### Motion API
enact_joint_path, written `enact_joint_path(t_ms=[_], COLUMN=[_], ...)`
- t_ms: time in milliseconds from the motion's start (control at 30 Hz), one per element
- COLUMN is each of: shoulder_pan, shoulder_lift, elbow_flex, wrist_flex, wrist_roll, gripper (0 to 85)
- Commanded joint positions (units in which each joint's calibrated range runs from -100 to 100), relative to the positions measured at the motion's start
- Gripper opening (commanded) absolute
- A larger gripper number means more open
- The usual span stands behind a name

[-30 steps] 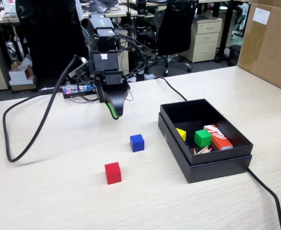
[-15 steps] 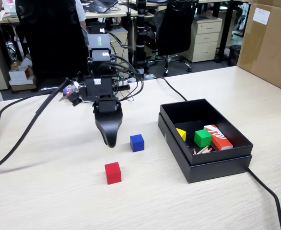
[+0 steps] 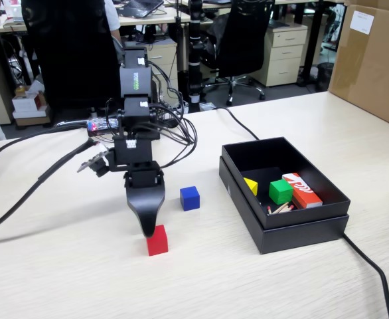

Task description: Put the red cube on top of the blue cube

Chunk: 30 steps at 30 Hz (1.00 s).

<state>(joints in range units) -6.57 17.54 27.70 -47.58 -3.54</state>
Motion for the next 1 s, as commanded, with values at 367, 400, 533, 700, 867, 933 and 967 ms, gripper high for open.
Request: enact_joint_path(t_ms=[367, 400, 533, 700, 867, 933, 967], shoulder_pan=[1.1, 1.1, 1.4, 1.5, 1.2, 1.1, 1.0], shoulder_lift=[2.9, 3.2, 3.7, 4.4, 5.4, 5.5, 5.6], elbow_flex=[7.7, 7.7, 7.8, 8.0, 9.0, 9.1, 9.0], wrist_flex=[-0.6, -0.5, -0.6, -0.5, -0.6, -0.6, -0.6], wrist_roll=[-0.2, -0.2, -0.2, -0.3, -0.6, -1.0, -1.2], gripper=[43.7, 43.7, 43.7, 43.7, 43.6, 43.5, 41.1])
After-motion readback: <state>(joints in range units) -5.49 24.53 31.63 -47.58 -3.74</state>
